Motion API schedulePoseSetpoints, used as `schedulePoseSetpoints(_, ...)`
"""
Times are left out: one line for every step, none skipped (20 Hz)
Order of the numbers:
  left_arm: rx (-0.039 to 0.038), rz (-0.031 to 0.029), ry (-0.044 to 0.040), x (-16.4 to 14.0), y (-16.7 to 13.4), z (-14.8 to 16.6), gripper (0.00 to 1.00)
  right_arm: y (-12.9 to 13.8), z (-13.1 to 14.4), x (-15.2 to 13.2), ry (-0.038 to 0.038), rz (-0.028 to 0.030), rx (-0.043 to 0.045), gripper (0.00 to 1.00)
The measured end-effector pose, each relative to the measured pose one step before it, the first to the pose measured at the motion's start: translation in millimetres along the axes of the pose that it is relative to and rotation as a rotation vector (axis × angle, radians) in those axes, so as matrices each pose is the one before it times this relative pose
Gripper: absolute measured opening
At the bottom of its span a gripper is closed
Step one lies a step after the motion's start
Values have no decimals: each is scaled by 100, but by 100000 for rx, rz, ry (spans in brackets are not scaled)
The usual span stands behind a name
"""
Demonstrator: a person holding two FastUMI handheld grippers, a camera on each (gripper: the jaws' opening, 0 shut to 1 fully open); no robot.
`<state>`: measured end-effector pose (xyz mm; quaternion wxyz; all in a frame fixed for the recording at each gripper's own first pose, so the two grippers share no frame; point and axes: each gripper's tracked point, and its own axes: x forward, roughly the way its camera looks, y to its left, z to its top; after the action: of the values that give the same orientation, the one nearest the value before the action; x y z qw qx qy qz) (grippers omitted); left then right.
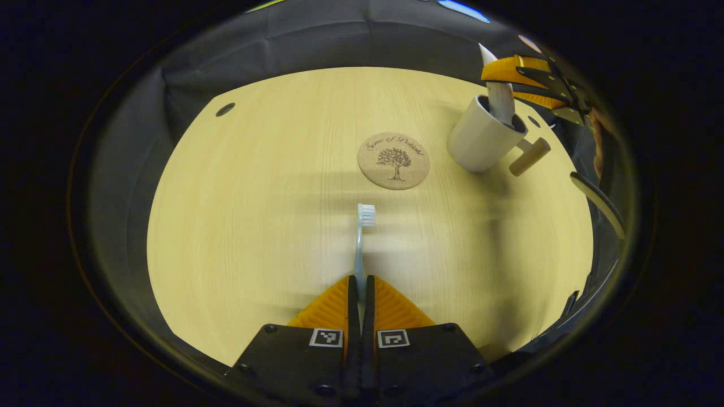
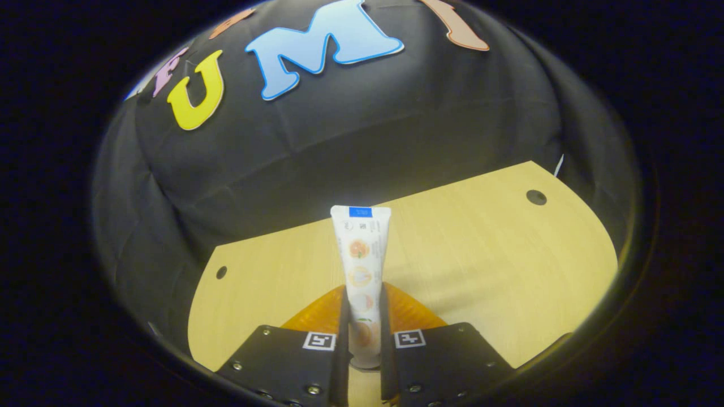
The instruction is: Put the toothbrush and toothpaste on the desktop into the cup, then pick up the cup and place it on the coaster on the desktop.
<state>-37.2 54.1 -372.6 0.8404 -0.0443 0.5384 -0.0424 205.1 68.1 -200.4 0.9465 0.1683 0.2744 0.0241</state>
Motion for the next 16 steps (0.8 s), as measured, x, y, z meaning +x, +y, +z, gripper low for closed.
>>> schedulePoseSetpoints(-18, -156, 70, -229, 282, -70, 8, -180, -397, -158, 958, -295, 113, 23)
schedulePoseSetpoints(-237, -148, 25, -327, 423, -214, 8, -127, -552, -73, 1190, -77, 406, 27)
schedulePoseSetpoints(-386, -266, 7, -323, 242, -86, 8, -99, -360, -132, 61, -128, 426, 27)
schedulePoseSetpoints(-301, -33, -36, 127, -35, -162, 8, -5, -465, -179, 1422, 364, 118, 30)
schedulePoseSetpoints(-145, 70, -155, -46, -18, -151, 8, -26, -517, -299, 1181, 45, -243, 30)
schedulePoseSetpoints(-68, 249, -323, 174, -333, 50, 8, -85, -358, -249, 763, -381, -427, 30)
schedulePoseSetpoints(21, 151, -514, 25, -118, 113, 8, -103, -285, -150, 383, -437, -490, 30)
schedulePoseSetpoints(47, 163, -659, 130, -203, 118, 8, -55, -357, -177, 698, 43, -326, 30)
schedulePoseSetpoints(34, -121, -677, -132, -55, 117, 8, 123, -210, -152, 272, 201, 266, 30)
schedulePoseSetpoints(-10, -192, -472, -110, -24, 129, 8, 225, -26, -275, 411, 1036, 33, 35)
schedulePoseSetpoints(-71, -200, -142, -115, 20, -44, 8, -125, 50, -117, -286, -672, -343, 39)
schedulePoseSetpoints(-128, -96, -192, -108, 95, -25, 8, 69, 66, -132, -493, 161, -409, 36)
schedulePoseSetpoints(-137, -196, -348, -165, 130, -2, 8, 173, 20, -172, -257, 545, -95, 45)
schedulePoseSetpoints(-32, -60, -478, -215, 74, 110, 8, 149, -30, -388, 60, 239, -57, 45)
schedulePoseSetpoints(96, 67, -518, -217, 221, 77, 8, -170, 45, -362, 22, -508, -483, 45)
schedulePoseSetpoints(104, 215, -685, -133, 11, 72, 8, -170, 2, -295, -476, -743, -741, 43)
